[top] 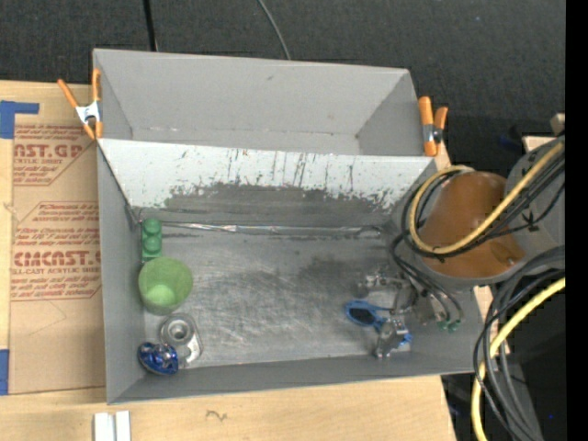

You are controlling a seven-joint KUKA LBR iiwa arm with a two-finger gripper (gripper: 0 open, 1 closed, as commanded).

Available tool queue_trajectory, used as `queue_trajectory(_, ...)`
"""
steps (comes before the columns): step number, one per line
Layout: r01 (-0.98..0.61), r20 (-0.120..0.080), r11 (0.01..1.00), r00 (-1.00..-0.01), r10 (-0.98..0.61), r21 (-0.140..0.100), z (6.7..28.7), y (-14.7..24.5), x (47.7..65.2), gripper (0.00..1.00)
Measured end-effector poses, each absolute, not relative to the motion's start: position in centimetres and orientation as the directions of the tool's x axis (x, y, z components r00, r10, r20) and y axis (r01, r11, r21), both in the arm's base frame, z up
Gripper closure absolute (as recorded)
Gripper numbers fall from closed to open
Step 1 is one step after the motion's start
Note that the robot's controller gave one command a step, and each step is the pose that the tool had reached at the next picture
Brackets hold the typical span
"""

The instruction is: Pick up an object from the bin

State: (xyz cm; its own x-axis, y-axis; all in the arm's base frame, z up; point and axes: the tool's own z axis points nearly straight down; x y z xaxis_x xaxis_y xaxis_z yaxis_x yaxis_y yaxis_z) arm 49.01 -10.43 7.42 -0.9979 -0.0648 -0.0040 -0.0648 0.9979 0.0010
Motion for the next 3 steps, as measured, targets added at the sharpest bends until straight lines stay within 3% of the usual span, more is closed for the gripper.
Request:
queue_trajectory(1,-0.067,-0.001,0.998,-0.998,-0.067,0.000,7.7,-10.4,49.0,1.00)
queue_trajectory(2,-0.296,0.000,0.955,-0.955,-0.296,0.001,7.0,-10.5,51.7,1.00)
queue_trajectory(3,-0.332,-0.009,0.943,-0.943,-0.332,-0.004,22.2,-9.8,51.5,1.00)
